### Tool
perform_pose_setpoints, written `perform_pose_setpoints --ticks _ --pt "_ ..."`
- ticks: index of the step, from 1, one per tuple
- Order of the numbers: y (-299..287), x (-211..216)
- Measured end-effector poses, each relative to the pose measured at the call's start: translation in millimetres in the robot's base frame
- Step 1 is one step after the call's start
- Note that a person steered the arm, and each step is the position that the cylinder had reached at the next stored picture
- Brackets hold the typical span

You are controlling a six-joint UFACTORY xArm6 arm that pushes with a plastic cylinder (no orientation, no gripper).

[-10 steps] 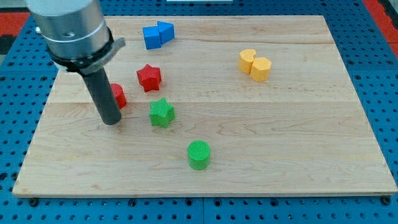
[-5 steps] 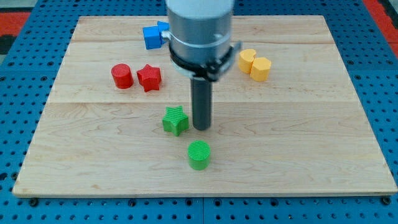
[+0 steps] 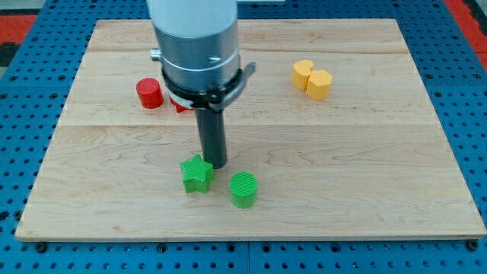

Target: Move the green star to the green circle

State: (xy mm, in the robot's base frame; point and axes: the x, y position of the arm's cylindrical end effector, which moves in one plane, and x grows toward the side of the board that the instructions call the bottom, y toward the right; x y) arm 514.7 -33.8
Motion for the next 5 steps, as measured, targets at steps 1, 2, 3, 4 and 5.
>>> perform_pose_setpoints --ticks 1,2,3,4,5 --pt "-17 -30" --pt "-70 -14" --pt "-52 7" --pt "-24 15" --pt "-37 13"
